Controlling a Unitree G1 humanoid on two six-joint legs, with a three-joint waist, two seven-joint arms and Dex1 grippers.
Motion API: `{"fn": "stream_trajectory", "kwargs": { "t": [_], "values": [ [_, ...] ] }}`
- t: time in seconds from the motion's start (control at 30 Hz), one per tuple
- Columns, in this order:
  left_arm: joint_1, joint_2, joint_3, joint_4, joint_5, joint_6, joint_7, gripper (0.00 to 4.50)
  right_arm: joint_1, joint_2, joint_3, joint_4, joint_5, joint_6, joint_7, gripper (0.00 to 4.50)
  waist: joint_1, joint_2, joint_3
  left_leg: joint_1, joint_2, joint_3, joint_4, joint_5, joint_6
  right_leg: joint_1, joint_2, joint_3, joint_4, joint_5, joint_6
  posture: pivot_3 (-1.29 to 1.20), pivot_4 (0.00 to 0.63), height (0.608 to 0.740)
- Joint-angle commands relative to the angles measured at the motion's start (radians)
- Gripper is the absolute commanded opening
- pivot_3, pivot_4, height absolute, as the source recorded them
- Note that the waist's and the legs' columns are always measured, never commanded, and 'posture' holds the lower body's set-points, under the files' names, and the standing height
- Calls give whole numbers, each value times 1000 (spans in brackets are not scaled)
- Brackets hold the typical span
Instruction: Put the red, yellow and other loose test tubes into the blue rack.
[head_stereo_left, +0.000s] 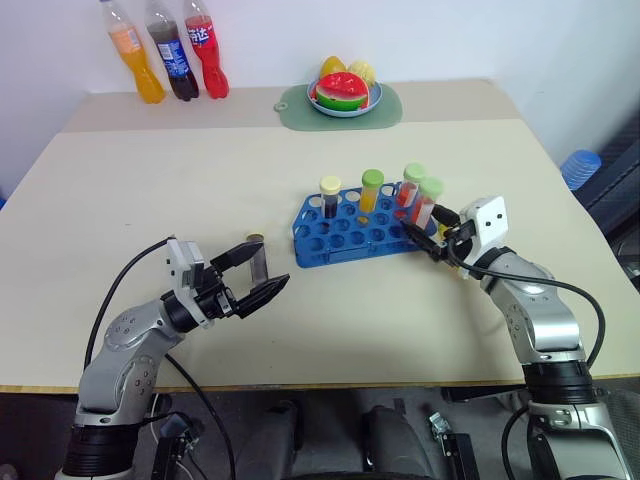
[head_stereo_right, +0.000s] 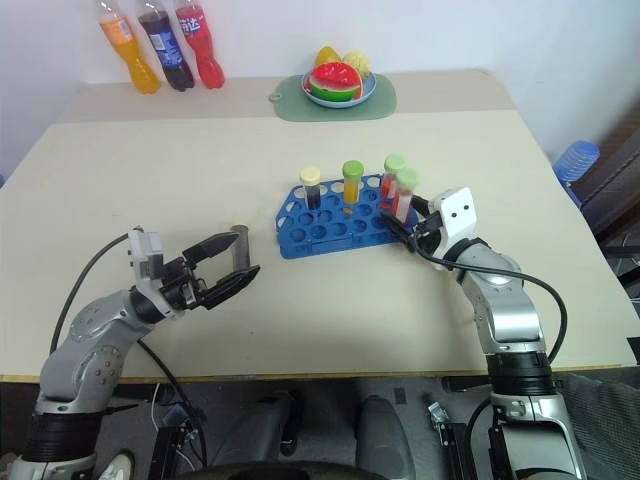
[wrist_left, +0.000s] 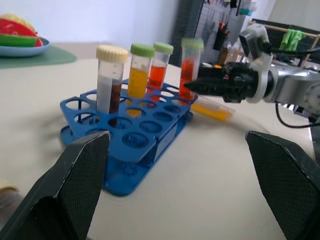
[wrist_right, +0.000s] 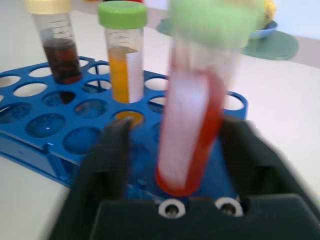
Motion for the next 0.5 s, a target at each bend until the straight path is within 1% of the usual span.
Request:
{"fn": "stream_trajectory", "kwargs": {
  "t": [0.03,0.17,0.3,0.4,0.5],
  "values": [
    [-3,10,5,-4,-7,-2,-10,4500,-35,-11,-18,-6,-38,-32,-40,4412,1,0,0,0,0,0,0,0,0,0,0,0,0,0,0,0,150,740],
    [4,9,5,-9,-6,-5,-8,4500,-9,-74,-74,-59,11,71,-9,4412,6,0,0,0,0,0,0,0,0,0,0,0,0,0,0,0,150,740],
    [8,7,6,-8,-4,-10,-6,4500,58,-182,-142,-176,112,252,69,4412,9,0,0,-1,-1,0,0,0,0,0,-1,0,-1,0,0,0,150,740],
    [10,3,1,-7,0,-16,-6,4500,88,-241,-206,-248,191,396,78,4412,4,0,0,-1,0,0,1,0,1,0,-1,0,0,0,0,0,150,740],
    [8,0,-6,-4,4,-18,-7,4500,81,-288,-247,-281,252,547,67,4412,2,0,0,-1,1,0,1,0,1,0,-1,0,0,0,0,0,150,740]
  ]
}}
